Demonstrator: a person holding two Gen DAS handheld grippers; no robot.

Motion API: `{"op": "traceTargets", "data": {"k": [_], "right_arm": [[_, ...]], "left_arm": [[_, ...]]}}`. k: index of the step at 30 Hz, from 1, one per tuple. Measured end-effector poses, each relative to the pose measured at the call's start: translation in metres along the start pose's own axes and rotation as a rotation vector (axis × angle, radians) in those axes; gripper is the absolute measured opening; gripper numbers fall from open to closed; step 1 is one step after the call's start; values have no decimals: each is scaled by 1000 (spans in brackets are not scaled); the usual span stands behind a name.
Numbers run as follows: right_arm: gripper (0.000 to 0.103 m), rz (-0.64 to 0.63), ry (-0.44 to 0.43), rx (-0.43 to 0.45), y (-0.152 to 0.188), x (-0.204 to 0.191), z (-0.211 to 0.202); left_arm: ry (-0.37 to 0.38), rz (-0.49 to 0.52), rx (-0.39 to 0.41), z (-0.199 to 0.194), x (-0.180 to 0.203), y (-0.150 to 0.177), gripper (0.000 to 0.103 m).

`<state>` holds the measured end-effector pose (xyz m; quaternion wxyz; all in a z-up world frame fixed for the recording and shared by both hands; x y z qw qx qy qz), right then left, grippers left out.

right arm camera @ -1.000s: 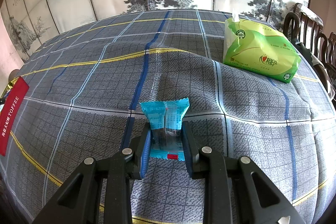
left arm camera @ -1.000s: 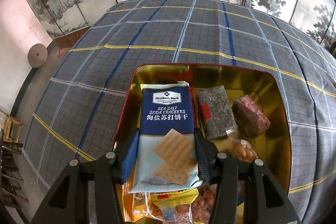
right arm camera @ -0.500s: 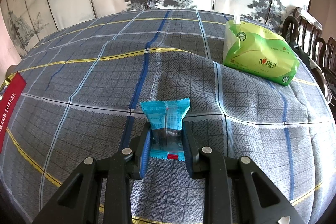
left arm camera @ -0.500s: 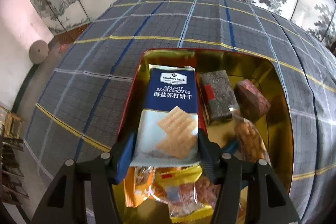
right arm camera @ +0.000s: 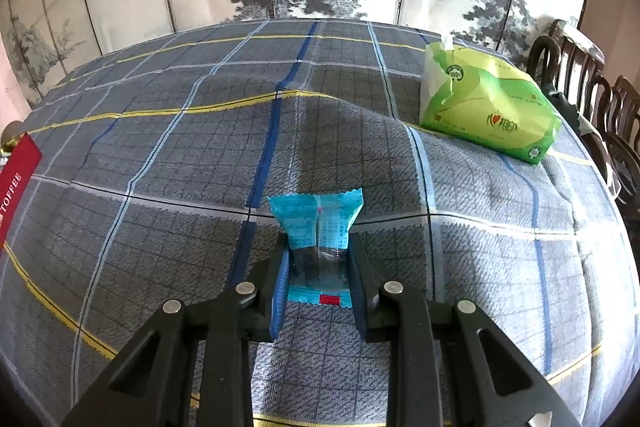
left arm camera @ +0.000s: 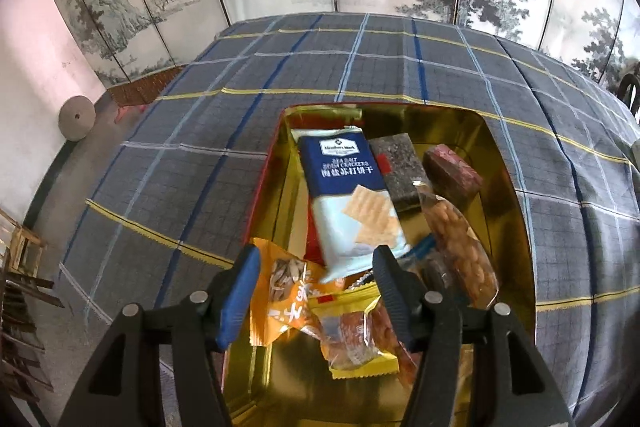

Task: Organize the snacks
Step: 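Lower the cracker pack into the tray with the left gripper and release, then carry the light-blue wrapped snack over the tray with the right gripper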

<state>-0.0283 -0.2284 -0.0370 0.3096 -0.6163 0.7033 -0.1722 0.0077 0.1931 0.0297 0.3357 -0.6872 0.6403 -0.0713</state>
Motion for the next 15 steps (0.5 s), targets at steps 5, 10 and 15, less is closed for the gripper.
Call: {"op": "traceTargets", "data": {"k": [5,10,15], "right_arm": [[23,9,-4,2,3,-8,-2],[23,21,-16,6,4,-14,-5],[23,41,-16,20,6,-13,-12]], "left_arm": [[-33,13,42,-9,0,2,66],[-42,12,91,-20,-2,2,66],[15,-37,117,-31,-15,1,66]]}}
Point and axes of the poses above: each gripper's, at about its wrist camera, not at the fingertips, and z roughly the way its jaws point, x to its right, y to its underside, the point moved 4 cm from there along z, roughly the way its jaws point, and after that the axes turned 13 degrees about -y, right-handed, at the moved point
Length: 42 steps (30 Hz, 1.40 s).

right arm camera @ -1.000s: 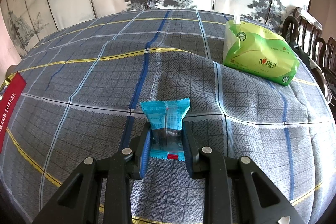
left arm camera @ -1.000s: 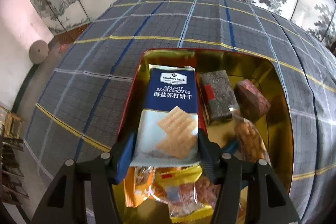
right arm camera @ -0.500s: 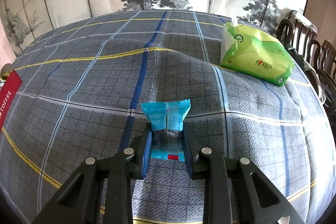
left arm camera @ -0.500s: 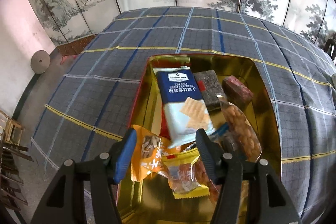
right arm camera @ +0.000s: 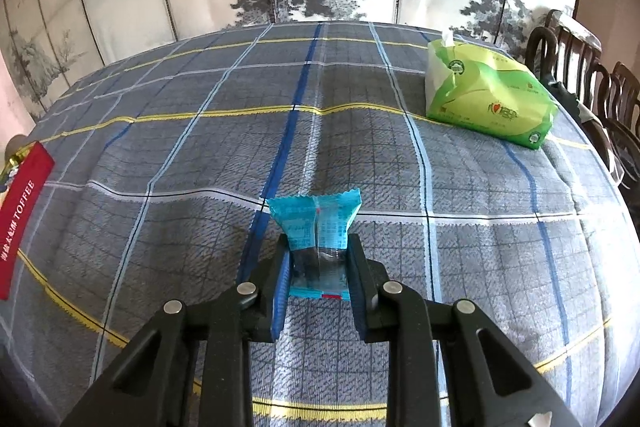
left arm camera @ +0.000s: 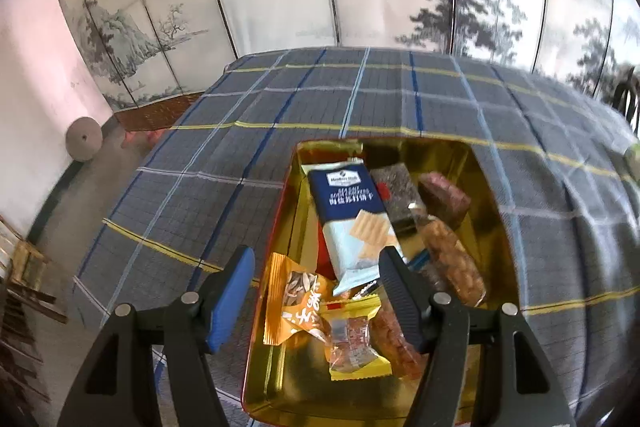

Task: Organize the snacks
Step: 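Carry the light-blue wrapped snack over the tray with the right gripper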

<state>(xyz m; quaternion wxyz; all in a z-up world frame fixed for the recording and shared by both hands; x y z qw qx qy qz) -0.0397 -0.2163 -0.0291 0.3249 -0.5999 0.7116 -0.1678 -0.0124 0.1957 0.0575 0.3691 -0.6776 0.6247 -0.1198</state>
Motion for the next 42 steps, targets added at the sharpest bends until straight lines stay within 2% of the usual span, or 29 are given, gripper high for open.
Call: {"op": "traceTargets", "data": {"k": [3,12,16,21,25,33,36,42], "right_arm": [[23,24,-8,24,0,2,-11],[23,19,-87,70,-9,-20,-37],[23,-31,-168,74,-12,-58,-39],[23,-138,-311,69,-18,-139,-36],[23,-211,-441,53,-20,-208,-33],[23,-278,-653,-36,-9,-316,-13],[23,-293,-705,-77,0,-346,-4],[23,-339,-726,-141,12,-386,13]], "left_arm": [[49,-42,5,-8,-8,-1,66],[88,-78,33,-32,-10,2,66],[97,-97,22,-37,-11,5,66],[97,-151,11,-38,-26,10,66],[51,-197,25,-39,-42,16,66],[-20,-129,55,-44,-43,28,66],[-15,-112,63,-47,-41,31,66],[-16,-118,74,-48,-42,33,66]]}}
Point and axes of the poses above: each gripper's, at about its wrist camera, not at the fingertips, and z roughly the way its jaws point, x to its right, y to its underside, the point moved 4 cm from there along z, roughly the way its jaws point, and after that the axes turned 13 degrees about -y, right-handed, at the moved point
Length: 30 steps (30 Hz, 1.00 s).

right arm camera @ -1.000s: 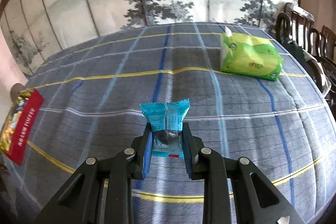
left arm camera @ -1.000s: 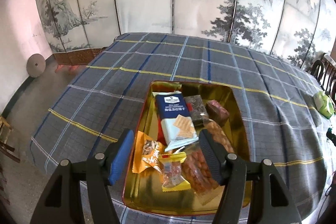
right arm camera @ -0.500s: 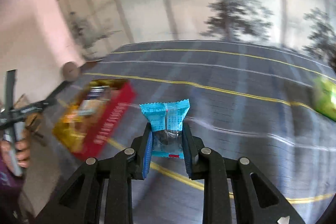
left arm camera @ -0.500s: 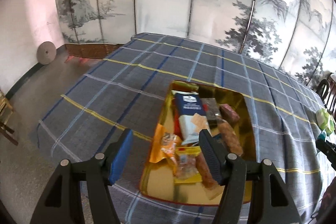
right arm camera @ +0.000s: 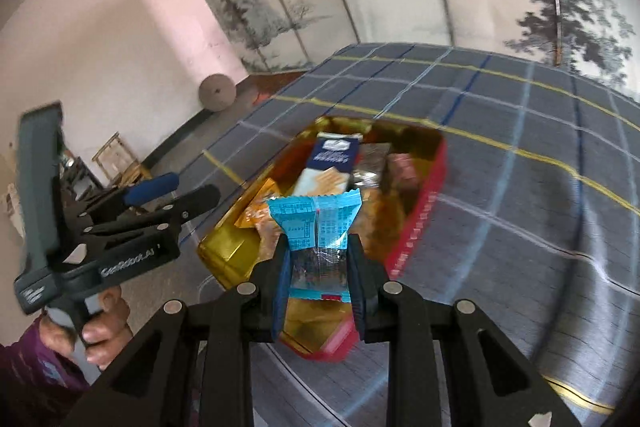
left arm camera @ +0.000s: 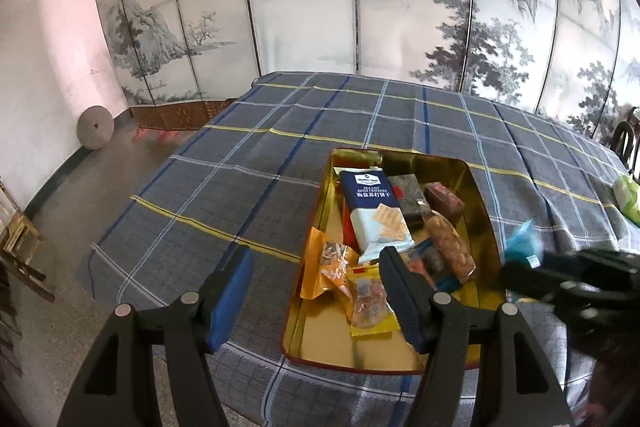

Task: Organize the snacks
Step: 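Carry the light-blue wrapped snack over the tray with the right gripper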

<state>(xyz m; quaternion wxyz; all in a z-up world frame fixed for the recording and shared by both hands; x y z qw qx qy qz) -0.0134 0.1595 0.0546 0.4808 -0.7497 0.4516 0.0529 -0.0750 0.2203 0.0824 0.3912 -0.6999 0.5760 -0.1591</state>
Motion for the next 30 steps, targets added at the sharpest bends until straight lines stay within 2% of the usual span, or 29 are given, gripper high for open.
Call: {"op": "traceTargets", "data": {"k": [12,30], "right_arm": [[23,31,18,-60,4,6,43],[25,45,46,-76,6,9,63]], "left_arm": [[-5,1,-3,6,-5,3,66],[8,26,-19,19,2,7,66]]}}
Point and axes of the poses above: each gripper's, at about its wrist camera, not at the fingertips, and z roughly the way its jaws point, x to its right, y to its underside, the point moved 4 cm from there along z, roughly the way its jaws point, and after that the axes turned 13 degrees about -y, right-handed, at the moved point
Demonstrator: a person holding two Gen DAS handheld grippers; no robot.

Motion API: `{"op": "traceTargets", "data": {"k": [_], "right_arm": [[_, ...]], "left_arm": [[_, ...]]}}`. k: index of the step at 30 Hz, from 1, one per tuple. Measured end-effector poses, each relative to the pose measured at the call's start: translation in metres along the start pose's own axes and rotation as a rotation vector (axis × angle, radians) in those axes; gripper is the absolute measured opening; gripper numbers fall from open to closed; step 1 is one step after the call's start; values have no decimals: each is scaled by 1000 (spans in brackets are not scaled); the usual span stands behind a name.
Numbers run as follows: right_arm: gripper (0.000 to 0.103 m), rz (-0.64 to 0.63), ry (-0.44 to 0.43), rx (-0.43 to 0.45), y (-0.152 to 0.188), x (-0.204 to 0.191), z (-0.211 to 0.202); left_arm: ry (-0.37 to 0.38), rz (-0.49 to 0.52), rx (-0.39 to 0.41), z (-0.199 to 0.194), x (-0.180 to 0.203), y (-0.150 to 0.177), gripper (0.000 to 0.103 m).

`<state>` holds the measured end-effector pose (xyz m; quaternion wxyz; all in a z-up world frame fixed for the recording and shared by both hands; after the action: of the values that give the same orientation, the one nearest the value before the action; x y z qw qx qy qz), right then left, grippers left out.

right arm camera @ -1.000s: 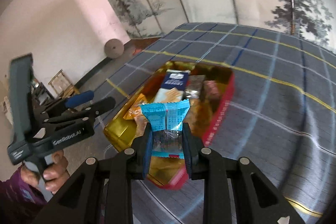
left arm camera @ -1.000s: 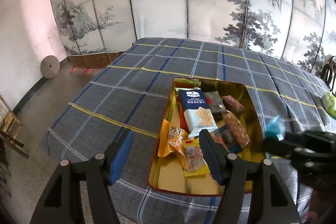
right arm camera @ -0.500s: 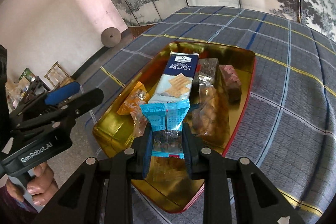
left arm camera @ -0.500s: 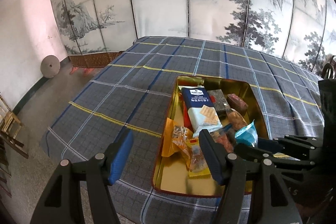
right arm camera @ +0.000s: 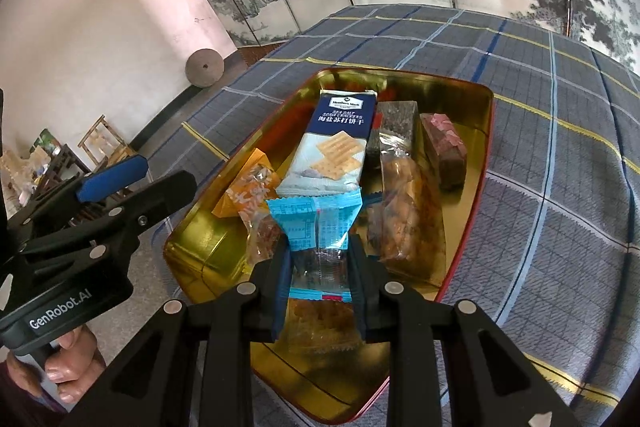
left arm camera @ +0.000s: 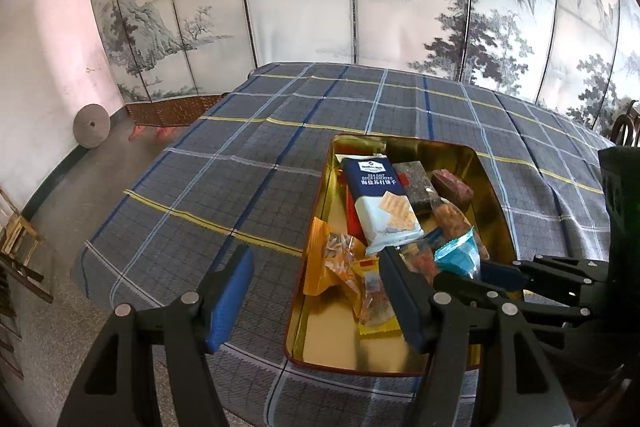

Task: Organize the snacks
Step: 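Carry the light-blue wrapped snack over the tray with the right gripper, then open the right gripper to drop the light-blue snack into the tray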

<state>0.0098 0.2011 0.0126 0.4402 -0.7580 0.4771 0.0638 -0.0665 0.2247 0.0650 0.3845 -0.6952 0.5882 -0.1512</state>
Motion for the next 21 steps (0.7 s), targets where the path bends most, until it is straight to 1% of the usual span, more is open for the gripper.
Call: {"op": "traceTargets", "data": {"k": [9,13,16,18,20,21], "right_arm": [[27,10,-2,4,0,2,3],[27,-5,2,20,-2,-2,0],[27,-24,18,40,-3,-5,-4],[27,-34,24,64,-3,-8,-9],[27,-54,33,100,-2,-14,-18],[27,-66,35,116,0,-18,-23]], "left_arm": [[15,6,-14,7,1,3,66],[23,4,-18,10,1,4,66],[34,0,-16,12,1,4,66],[33,-1,-21,13,0,5,66],[15,-13,-25,14,-2,6,66],[23,-19,-27,14,-3,7,66]]}}
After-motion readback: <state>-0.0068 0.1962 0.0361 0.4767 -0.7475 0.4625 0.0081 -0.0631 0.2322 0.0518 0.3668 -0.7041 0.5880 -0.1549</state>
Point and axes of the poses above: each gripper's, at about its wrist camera, not at the fingertips, and z roughly the way its jaws point, x to its right, y to its underside, the point moved 4 cm from there along z, roughly the way its jaws point, and after that the axes turned 13 degrees about -y, right-handed, at the moved point
